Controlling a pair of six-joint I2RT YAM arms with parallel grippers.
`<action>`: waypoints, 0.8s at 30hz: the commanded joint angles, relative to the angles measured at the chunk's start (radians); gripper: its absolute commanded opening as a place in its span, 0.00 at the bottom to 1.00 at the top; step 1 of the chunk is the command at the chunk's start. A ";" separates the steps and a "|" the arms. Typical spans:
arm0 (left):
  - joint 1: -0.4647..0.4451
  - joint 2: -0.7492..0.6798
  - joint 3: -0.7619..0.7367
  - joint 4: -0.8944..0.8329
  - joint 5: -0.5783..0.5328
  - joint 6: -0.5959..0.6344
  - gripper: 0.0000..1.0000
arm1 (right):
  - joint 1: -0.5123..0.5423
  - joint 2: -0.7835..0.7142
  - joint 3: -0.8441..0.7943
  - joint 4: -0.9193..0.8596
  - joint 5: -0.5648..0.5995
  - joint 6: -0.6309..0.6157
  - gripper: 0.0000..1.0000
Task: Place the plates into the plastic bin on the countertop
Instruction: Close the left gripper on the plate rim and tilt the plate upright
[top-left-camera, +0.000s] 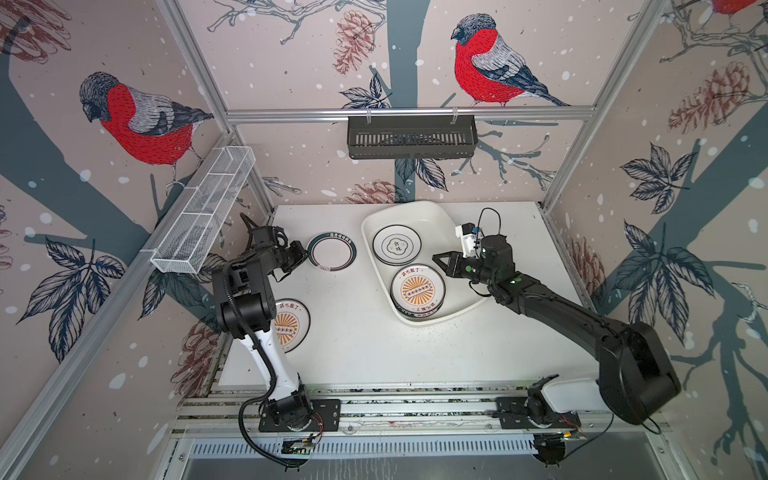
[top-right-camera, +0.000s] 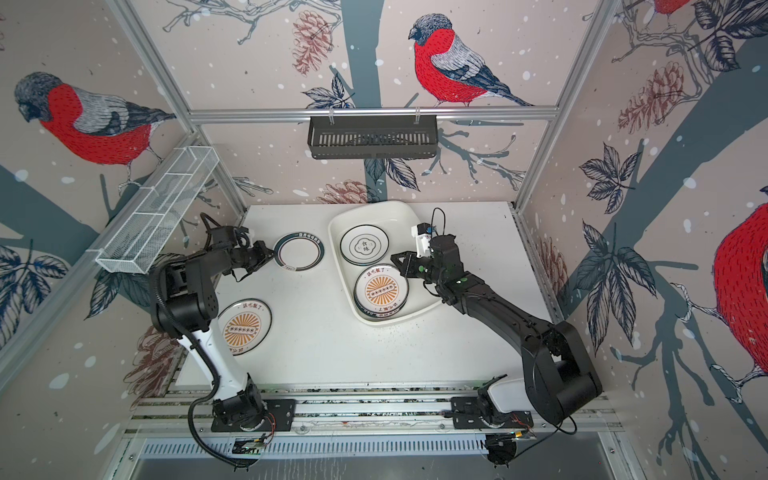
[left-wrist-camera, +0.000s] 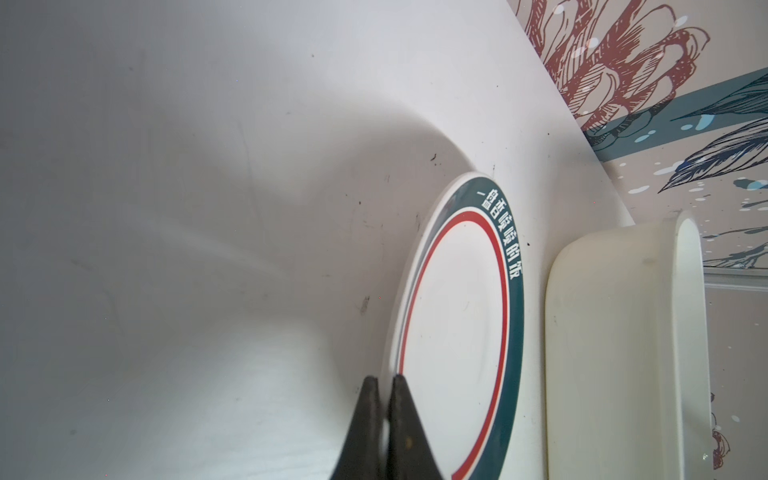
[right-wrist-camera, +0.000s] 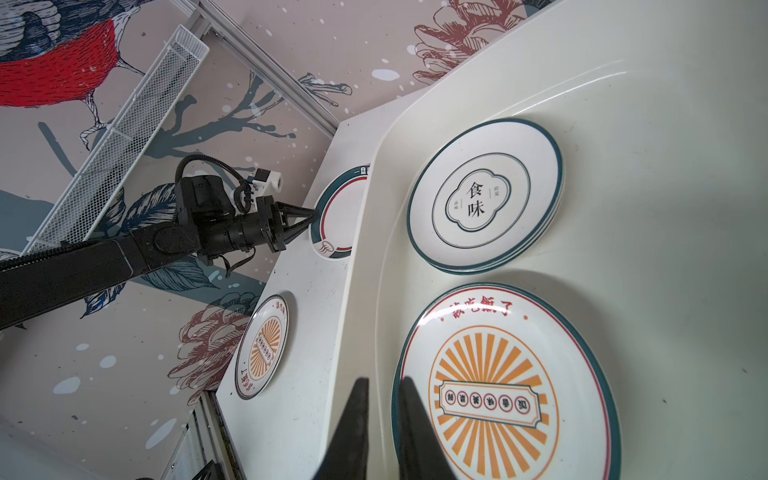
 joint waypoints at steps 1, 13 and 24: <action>0.005 -0.028 -0.006 0.008 0.010 -0.014 0.00 | 0.001 0.000 0.009 0.031 -0.006 -0.009 0.17; 0.018 -0.085 -0.036 0.059 0.079 -0.073 0.00 | 0.002 -0.001 0.014 0.023 -0.005 -0.012 0.17; 0.036 -0.117 -0.061 0.106 0.137 -0.132 0.00 | 0.001 0.004 0.036 0.009 -0.005 -0.020 0.19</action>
